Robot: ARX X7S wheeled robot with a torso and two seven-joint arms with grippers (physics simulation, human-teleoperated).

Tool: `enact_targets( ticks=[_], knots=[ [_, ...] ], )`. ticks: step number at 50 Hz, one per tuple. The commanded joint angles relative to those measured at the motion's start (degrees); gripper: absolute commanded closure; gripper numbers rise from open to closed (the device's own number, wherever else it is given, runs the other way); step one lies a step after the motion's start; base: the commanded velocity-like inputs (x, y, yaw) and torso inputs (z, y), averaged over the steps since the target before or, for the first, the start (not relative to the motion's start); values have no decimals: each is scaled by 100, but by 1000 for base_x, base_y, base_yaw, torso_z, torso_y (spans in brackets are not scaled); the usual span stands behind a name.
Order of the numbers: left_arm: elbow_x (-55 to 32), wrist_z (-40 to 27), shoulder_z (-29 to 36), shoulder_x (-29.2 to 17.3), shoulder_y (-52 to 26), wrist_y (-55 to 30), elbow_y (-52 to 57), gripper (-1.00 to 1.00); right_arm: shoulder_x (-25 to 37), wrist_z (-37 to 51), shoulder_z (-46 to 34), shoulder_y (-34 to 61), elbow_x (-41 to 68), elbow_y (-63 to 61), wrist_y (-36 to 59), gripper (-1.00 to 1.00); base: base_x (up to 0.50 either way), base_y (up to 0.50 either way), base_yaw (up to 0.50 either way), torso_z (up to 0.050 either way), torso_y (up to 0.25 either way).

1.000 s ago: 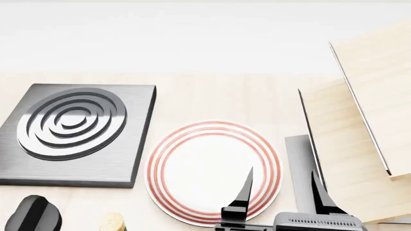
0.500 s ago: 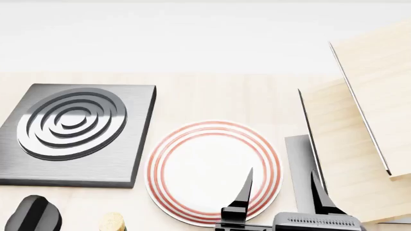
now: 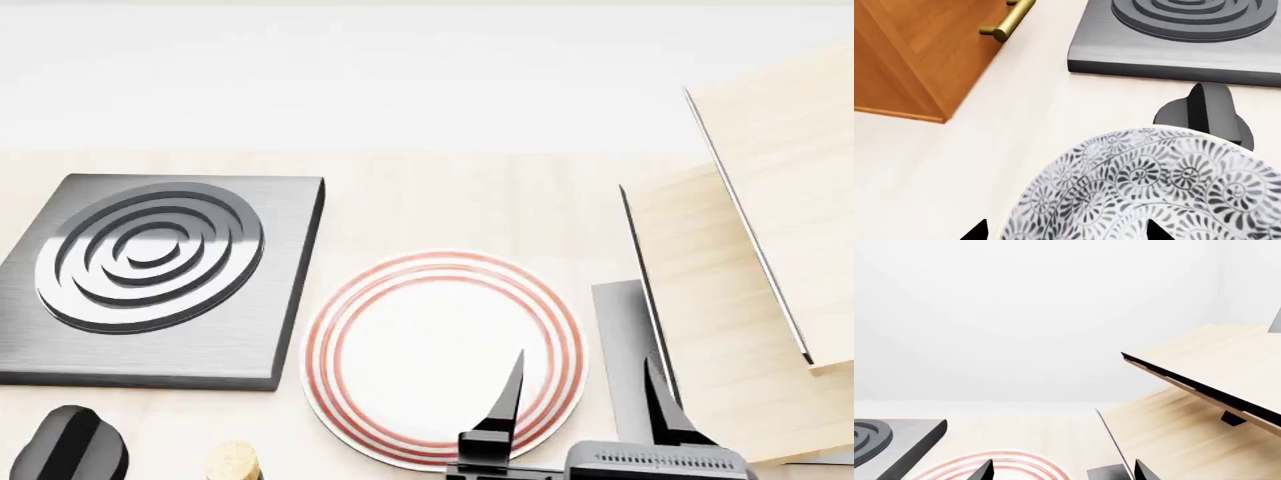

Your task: Pick up the akita bowl and put it on the plate.

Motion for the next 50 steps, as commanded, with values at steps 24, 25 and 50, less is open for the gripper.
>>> enact_targets(
  ticks=[24, 25, 50],
  knots=[
    [58, -82, 276, -71, -126, -196, -237, -100, 17, 27, -42, 14, 25, 34, -16, -100, 0, 0, 0, 0, 0],
    [55, -83, 277, -73, -129, -200, -238, -100, 18, 30, -48, 14, 18, 34, -16, -100, 0, 0, 0, 0, 0],
    [242, -108, 720, -161, -288, -359, -470, -100, 24, 35, -86, 27, 31, 73, -41, -100, 0, 0, 0, 0, 0]
  ],
)
